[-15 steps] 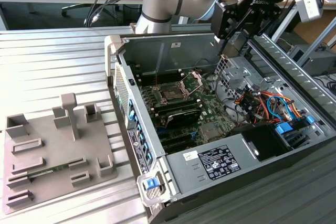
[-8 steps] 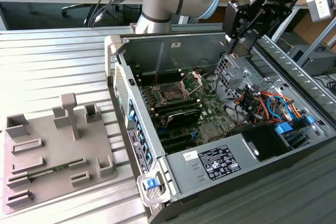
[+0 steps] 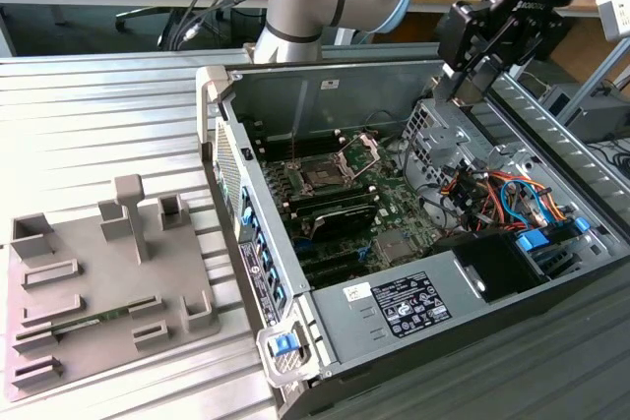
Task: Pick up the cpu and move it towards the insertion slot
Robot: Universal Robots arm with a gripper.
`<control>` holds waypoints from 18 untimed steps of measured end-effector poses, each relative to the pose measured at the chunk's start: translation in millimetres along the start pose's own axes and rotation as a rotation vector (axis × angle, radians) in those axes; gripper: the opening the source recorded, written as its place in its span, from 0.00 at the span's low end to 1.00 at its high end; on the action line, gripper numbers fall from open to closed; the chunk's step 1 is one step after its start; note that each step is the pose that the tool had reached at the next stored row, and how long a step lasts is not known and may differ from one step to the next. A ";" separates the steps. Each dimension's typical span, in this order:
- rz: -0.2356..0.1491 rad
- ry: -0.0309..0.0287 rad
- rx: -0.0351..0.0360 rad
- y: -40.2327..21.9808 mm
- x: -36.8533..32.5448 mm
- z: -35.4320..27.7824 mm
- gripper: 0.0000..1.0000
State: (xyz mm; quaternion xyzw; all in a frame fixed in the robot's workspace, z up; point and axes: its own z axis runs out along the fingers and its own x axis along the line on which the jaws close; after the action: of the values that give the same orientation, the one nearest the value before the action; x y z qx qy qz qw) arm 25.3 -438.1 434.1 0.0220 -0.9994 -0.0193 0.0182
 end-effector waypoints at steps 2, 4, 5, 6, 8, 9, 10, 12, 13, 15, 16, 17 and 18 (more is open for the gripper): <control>0.000 0.0001 0.0000 -0.1 -2.4 -0.1 0.55; 0.000 0.0003 0.0000 -0.2 -4.7 -0.1 0.55; 0.000 0.0004 0.0000 -0.3 -5.8 -0.2 0.55; 0.000 0.0004 0.0000 -0.3 -6.8 -0.2 0.55; 0.000 0.0006 0.0000 -0.4 -9.0 -0.3 0.55; 0.000 0.0007 0.0000 -0.4 -10.4 -0.3 0.55; 0.000 0.0007 0.0000 -0.5 -11.4 -0.3 0.55; 0.000 0.0010 -0.0001 -0.7 -15.1 -0.4 0.55; 0.000 0.0011 0.0000 -0.7 -16.8 -0.5 0.55; 0.000 0.0014 0.0000 -0.9 -20.2 -0.6 0.55; 0.000 0.0015 0.0000 -1.0 -22.0 -0.6 0.55; 0.000 0.0016 -0.0001 -1.0 -23.7 -0.6 0.55; 0.000 0.0017 -0.0001 -1.1 -25.7 -0.7 0.55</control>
State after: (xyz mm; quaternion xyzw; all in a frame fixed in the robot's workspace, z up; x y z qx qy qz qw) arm 51.1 -438.1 433.8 0.0220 -0.9994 -0.0193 0.0190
